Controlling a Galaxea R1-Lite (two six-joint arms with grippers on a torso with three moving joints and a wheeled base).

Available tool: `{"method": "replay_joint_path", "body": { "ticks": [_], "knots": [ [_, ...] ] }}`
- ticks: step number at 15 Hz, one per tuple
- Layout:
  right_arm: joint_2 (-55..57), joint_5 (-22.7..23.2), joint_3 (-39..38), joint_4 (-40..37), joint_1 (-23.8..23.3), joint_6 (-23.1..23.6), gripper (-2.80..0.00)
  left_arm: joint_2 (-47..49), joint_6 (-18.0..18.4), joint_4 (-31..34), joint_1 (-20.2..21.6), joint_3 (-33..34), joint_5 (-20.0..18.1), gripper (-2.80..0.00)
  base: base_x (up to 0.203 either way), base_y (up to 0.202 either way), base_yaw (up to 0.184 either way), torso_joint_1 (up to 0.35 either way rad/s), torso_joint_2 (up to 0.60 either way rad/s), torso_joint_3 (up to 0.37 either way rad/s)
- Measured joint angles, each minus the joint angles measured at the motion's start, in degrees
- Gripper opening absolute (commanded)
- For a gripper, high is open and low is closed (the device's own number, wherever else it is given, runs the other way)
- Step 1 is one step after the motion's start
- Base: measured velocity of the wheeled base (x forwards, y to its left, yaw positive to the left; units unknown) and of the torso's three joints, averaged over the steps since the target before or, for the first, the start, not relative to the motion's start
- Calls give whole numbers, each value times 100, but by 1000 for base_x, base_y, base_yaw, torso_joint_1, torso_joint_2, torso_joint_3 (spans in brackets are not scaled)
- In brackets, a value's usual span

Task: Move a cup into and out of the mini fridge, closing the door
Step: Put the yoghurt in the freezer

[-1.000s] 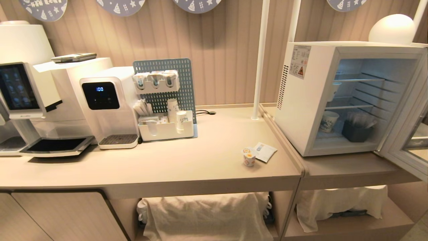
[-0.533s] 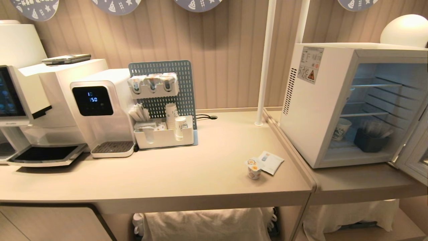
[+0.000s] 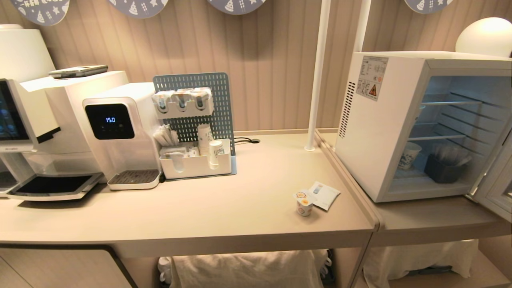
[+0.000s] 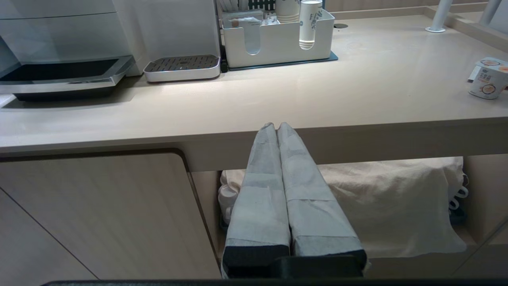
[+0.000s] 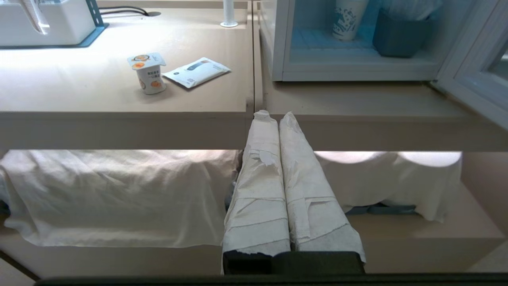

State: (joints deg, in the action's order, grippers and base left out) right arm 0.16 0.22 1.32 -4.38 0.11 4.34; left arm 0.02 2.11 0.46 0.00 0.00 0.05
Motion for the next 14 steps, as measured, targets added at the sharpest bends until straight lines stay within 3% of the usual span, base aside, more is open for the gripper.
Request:
{"method": "replay_joint_path", "body": {
  "ticks": [9,11,14],
  "knots": [
    [0,53,39,9,5,150,-280,0,9,-2,0,0,2,-280,0,0,0,0,0,0],
    [84,44,497,-27,0,106,-280,0,12,-2,0,0,0,-280,0,0,0,0,0,0],
    [860,154,1839,-269,27,-254,-280,0,10,-2,0,0,-5,-280,0,0,0,0,0,0]
  ]
}}
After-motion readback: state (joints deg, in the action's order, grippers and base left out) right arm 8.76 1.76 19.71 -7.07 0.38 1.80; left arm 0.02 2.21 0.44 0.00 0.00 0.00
